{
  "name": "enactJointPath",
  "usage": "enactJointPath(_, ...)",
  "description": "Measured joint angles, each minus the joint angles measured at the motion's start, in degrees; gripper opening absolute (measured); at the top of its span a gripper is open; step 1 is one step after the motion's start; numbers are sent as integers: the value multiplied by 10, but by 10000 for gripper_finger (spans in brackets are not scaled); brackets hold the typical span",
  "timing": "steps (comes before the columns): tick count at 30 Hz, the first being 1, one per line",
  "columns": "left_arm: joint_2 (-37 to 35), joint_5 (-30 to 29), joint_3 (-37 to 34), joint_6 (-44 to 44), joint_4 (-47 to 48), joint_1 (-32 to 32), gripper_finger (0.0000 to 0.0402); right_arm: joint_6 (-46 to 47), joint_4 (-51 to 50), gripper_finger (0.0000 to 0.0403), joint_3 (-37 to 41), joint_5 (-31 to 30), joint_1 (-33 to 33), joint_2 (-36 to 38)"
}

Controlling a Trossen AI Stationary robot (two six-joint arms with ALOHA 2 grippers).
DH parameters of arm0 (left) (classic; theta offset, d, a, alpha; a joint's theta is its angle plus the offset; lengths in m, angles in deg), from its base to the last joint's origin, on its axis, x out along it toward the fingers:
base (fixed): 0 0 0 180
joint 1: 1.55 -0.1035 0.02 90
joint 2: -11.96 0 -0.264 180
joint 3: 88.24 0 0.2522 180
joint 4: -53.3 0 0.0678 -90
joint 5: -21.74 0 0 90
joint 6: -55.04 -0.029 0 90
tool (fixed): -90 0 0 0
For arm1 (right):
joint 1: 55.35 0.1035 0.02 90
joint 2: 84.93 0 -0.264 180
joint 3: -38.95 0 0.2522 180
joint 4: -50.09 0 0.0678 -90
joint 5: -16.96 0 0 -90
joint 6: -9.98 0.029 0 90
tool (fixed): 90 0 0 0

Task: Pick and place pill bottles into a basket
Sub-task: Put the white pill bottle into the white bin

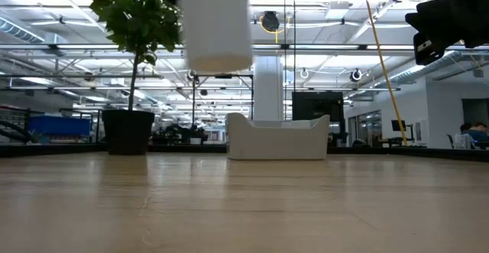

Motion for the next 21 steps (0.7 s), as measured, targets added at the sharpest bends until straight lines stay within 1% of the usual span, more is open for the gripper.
enactJointPath(6, -58, 3, 0, -81, 7, -59, 163, 0, 0, 79, 0, 0, 0, 0)
enactJointPath(9, -84, 25, 0, -110, 1, -99, 178, 0, 0, 80, 0, 0, 0, 0)
enactJointPath(12, -103, 41, 0, -133, -4, -143, 181, 0, 0, 79, 0, 0, 0, 0)
enactJointPath(16, -111, 55, 0, -150, -4, -207, 162, 0, 0, 78, 0, 0, 0, 0)
enactJointPath(21, -103, 105, 0, -153, -21, -291, 162, 0, 0, 81, 0, 0, 0, 0)
